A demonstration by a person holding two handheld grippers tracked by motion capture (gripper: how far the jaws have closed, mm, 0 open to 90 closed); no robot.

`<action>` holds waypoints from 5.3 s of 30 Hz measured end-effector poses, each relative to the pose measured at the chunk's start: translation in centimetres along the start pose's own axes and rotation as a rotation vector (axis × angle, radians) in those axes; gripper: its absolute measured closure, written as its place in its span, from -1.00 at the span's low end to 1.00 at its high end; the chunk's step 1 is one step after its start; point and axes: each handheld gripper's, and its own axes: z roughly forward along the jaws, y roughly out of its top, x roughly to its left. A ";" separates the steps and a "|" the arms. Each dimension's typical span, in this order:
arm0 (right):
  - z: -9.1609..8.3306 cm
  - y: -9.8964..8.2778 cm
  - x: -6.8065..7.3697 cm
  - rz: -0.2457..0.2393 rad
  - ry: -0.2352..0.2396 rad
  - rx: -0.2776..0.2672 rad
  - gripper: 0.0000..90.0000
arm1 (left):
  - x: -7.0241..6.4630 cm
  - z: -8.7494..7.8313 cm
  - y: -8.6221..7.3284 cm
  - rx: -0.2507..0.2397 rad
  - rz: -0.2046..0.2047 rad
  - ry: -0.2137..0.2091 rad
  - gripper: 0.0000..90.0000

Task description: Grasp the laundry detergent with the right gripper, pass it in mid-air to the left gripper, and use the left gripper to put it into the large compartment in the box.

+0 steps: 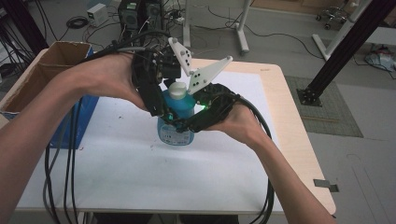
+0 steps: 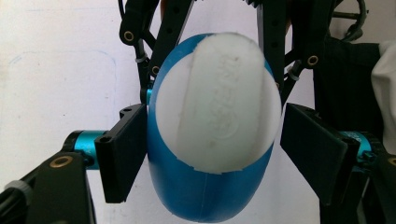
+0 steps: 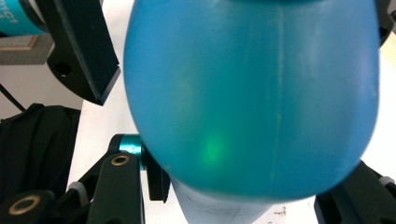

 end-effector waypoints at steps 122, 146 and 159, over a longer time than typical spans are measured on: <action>-8.0 -7.7 -1.2 0.237 -0.276 0.419 -0.70 | 3.4 -22.3 -11.1 0.130 -0.386 0.278 -0.16; -7.7 -7.7 -1.1 0.229 -0.292 0.439 -0.70 | 3.6 -21.3 -18.0 0.178 -0.555 0.332 -0.16; -7.4 -8.1 -1.1 0.226 -0.303 0.456 -0.70 | 4.1 -17.9 -20.4 0.199 -0.563 0.314 -0.16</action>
